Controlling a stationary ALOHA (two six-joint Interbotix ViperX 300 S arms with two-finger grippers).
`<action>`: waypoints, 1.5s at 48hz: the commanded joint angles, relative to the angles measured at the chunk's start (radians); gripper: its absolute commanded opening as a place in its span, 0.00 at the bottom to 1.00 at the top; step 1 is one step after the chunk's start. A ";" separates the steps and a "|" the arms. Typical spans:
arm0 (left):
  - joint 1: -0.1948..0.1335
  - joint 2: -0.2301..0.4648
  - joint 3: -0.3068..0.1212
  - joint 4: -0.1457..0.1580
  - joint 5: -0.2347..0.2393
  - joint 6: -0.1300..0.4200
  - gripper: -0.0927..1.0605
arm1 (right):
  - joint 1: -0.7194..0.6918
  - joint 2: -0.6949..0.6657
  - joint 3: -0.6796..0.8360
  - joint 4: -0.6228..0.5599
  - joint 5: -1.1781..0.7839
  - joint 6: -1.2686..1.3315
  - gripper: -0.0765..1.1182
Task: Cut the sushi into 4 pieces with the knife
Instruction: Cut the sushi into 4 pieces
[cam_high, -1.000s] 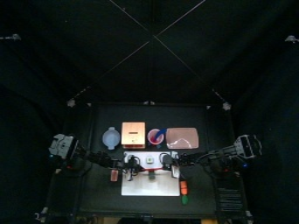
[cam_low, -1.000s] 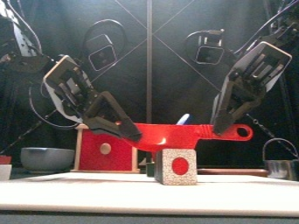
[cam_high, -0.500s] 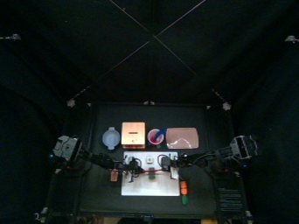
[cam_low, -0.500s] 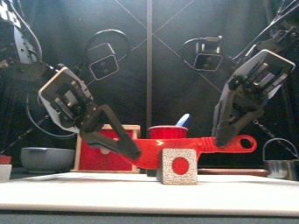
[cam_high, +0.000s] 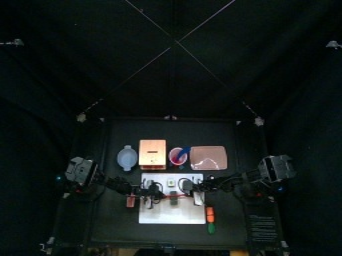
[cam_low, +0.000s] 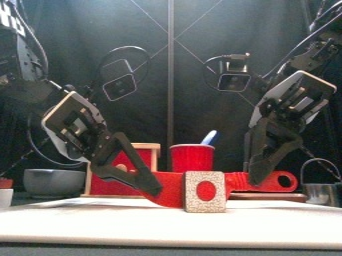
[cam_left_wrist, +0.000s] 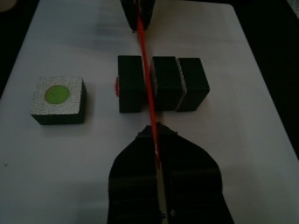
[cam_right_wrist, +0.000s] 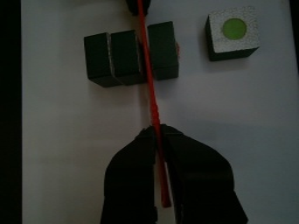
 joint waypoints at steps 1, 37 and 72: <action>0.003 0.040 -0.025 0.003 0.032 0.006 0.24 | -0.005 0.037 -0.025 0.003 -0.012 0.003 0.09; 0.155 0.002 -0.021 0.127 0.040 0.009 0.23 | -0.094 0.031 -0.032 -0.034 -0.014 0.000 0.09; 0.069 -0.264 -0.025 0.199 0.124 0.006 0.23 | -0.008 -0.213 -0.023 -0.023 0.061 0.003 0.09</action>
